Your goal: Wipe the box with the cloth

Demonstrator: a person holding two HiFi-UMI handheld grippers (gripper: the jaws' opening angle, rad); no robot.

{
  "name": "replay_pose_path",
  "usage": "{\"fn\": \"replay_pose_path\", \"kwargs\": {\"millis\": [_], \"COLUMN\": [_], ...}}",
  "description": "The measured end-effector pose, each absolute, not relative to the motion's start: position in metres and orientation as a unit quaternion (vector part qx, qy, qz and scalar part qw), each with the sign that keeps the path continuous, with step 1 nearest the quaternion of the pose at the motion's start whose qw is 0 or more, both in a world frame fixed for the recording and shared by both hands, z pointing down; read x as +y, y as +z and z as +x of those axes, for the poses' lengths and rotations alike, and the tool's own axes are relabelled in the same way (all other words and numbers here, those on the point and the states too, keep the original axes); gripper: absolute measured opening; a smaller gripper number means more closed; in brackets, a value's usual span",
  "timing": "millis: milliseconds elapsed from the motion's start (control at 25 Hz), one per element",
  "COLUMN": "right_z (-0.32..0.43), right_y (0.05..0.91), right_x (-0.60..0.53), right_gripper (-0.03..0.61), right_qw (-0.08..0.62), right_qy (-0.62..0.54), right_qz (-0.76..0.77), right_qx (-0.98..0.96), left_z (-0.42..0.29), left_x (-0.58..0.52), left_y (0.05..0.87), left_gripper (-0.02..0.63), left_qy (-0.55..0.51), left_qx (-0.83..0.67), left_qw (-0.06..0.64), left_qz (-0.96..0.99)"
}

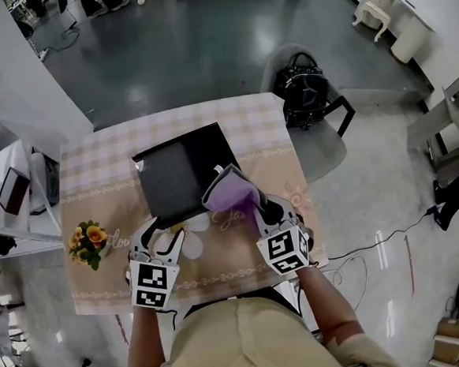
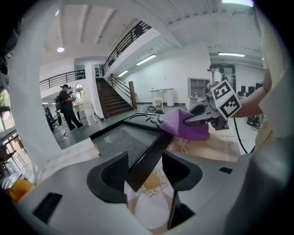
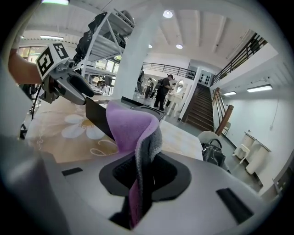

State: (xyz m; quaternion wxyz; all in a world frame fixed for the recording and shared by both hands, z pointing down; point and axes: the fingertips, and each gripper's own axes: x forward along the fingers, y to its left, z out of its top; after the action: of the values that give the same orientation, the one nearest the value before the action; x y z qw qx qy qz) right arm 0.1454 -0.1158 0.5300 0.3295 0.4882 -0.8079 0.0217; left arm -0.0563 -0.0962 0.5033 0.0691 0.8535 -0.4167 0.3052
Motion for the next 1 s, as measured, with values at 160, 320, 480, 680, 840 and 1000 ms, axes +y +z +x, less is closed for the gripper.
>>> {"fn": "replay_pose_path", "kwargs": {"millis": [160, 320, 480, 680, 840, 1000], "right_z": [0.156, 0.164, 0.176, 0.192, 0.201, 0.212], "right_y": [0.529, 0.525, 0.516, 0.493, 0.467, 0.446], "right_x": [-0.115, -0.112, -0.110, -0.107, -0.113, -0.128], "right_gripper": [0.077, 0.077, 0.077, 0.077, 0.077, 0.077], "right_qw": [0.330, 0.333, 0.337, 0.326, 0.311, 0.300], "right_qy": [0.027, 0.027, 0.023, 0.008, -0.017, -0.035], "right_qz": [0.500, 0.506, 0.513, 0.525, 0.535, 0.548], "right_qx": [-0.800, -0.795, -0.789, -0.786, -0.786, -0.780], "left_z": [-0.040, -0.023, -0.009, 0.000, 0.004, 0.007], "left_x": [-0.099, -0.102, -0.101, -0.099, -0.098, -0.100], "left_y": [0.503, 0.503, 0.507, 0.507, 0.505, 0.500], "left_gripper": [0.245, 0.245, 0.245, 0.245, 0.245, 0.245], "left_qy": [0.319, 0.328, 0.323, 0.327, 0.310, 0.293], "left_qx": [-0.398, -0.378, -0.354, -0.336, -0.330, -0.330], "left_qw": [0.048, 0.035, 0.046, 0.043, 0.059, 0.065], "left_qz": [0.859, 0.865, 0.877, 0.882, 0.890, 0.895]}}
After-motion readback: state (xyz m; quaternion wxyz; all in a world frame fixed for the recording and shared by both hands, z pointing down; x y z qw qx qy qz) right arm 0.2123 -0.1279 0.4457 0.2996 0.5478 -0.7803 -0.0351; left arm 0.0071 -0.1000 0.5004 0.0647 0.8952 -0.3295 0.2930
